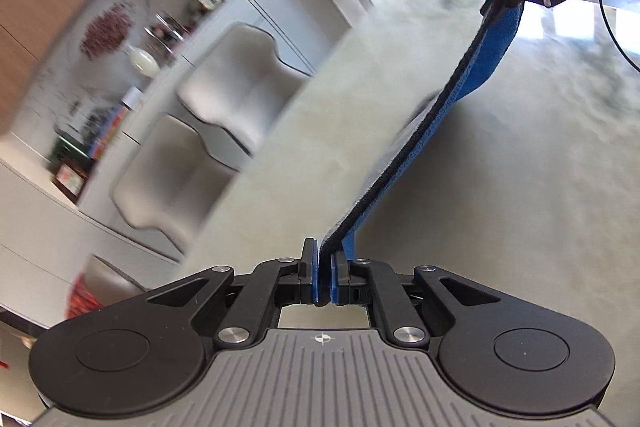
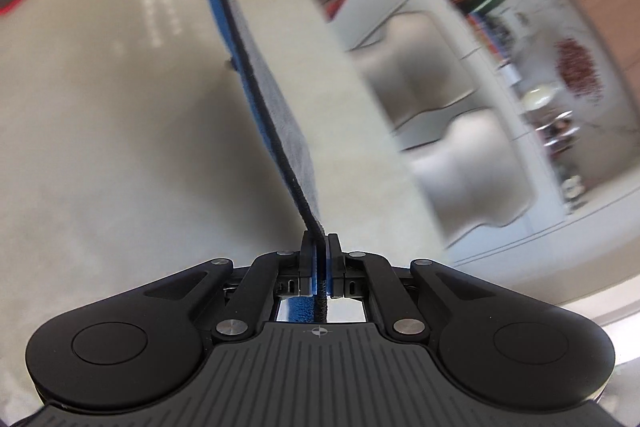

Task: Fold towel
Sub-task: 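Lift the towel with both grippers and shake it open in the air, then lower the spread towel flat onto the table with both grippers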

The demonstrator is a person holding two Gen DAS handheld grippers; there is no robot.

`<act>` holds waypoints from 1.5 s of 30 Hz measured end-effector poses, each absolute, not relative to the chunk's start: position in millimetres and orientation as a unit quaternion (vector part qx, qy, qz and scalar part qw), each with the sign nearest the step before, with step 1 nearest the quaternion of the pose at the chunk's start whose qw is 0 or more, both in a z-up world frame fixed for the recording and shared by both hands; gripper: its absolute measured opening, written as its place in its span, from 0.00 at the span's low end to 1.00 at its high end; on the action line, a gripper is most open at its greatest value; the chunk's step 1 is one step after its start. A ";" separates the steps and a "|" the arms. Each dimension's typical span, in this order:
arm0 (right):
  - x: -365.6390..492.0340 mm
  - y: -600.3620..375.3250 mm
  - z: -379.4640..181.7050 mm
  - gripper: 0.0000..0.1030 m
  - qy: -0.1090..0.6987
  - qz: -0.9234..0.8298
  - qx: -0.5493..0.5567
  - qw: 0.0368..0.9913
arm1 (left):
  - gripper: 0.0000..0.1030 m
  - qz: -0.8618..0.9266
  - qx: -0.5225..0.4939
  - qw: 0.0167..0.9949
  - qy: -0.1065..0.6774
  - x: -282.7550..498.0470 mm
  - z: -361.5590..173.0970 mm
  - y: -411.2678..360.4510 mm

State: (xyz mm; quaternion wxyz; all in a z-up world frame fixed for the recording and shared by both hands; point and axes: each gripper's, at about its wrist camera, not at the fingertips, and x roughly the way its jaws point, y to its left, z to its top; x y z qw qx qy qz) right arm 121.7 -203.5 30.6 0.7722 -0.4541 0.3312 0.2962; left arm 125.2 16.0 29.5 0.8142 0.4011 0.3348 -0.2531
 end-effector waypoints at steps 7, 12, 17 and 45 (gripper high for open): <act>86.8 -197.8 -29.9 0.03 0.408 0.330 -0.427 0.736 | 0.05 -0.265 0.379 0.804 0.375 95.4 2.8 18.1; 70.1 -195.2 -49.2 0.03 0.435 0.336 -0.411 0.728 | 0.05 -0.272 0.364 0.795 0.402 74.4 -15.5 19.5; 61.0 -194.7 -60.4 0.04 0.453 0.334 -0.403 0.722 | 0.05 -0.278 0.353 0.787 0.423 58.6 -32.5 22.0; 34.4 -197.2 -113.0 0.07 0.517 0.357 -0.393 0.672 | 0.09 -0.293 0.381 0.730 0.486 37.5 -90.4 28.3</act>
